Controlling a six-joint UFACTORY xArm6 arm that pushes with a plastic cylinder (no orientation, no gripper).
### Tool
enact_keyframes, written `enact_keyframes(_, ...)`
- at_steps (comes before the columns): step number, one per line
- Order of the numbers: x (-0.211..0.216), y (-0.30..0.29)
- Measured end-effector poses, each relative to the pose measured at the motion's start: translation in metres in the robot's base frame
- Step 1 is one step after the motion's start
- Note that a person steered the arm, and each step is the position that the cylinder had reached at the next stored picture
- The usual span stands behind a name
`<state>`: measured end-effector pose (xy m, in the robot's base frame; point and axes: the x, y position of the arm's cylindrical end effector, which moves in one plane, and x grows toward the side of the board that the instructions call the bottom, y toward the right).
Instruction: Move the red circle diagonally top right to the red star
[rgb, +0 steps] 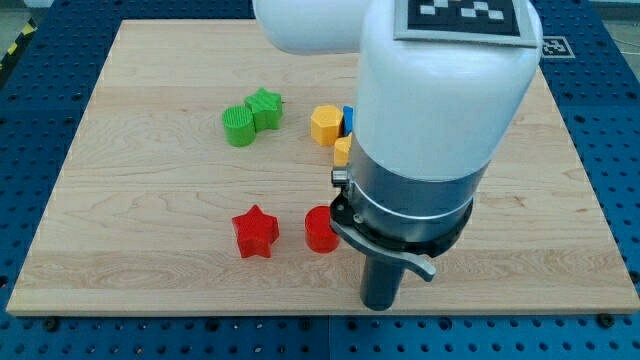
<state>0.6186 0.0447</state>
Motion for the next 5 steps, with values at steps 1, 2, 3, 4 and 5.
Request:
enact_keyframes(1, 0.000, -0.009)
enact_keyframes(2, 0.000, -0.011)
enact_keyframes(3, 0.000, -0.018)
enact_keyframes(4, -0.008, -0.035)
enact_keyframes(5, -0.024, -0.035)
